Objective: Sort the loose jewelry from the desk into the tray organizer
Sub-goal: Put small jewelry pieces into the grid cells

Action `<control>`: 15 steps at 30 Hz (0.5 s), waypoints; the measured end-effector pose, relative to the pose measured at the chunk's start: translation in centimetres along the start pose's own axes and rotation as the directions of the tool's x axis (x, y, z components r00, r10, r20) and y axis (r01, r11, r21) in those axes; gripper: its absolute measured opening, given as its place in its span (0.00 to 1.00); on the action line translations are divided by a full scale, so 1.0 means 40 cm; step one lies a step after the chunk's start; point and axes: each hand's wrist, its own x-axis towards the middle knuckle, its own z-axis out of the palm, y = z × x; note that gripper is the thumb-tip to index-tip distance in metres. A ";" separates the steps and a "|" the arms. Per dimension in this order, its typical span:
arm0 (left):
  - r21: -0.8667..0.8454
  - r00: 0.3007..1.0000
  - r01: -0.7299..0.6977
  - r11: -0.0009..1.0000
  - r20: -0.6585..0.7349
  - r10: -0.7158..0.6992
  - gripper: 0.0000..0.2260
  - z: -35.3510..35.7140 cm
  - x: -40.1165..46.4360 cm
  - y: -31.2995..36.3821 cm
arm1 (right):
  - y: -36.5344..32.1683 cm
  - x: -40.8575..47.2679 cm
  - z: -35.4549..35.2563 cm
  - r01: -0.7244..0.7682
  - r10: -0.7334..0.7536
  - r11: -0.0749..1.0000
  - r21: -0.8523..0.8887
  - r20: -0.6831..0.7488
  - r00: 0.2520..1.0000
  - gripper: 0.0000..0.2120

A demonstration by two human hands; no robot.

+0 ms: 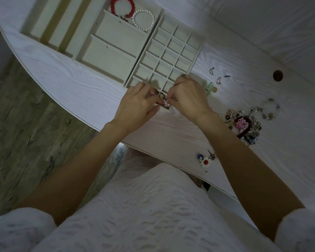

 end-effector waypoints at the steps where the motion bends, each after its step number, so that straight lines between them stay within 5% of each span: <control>1: -0.003 1.000 0.007 1.000 -0.021 -0.007 0.11 0.000 -0.002 0.001 | 0.000 -0.006 0.001 0.006 -0.006 1.000 -0.022 -0.013 1.000 0.06; 5: 0.016 0.999 -0.017 1.000 -0.045 0.017 0.11 -0.001 -0.005 -0.001 | -0.017 -0.028 0.023 -0.015 0.001 0.994 -0.104 -0.138 0.990 0.07; 15: 0.026 0.999 0.016 1.000 -0.035 -0.015 0.12 0.001 -0.001 0.007 | -0.045 -0.038 0.057 -0.136 0.147 0.989 0.060 -0.252 0.957 0.06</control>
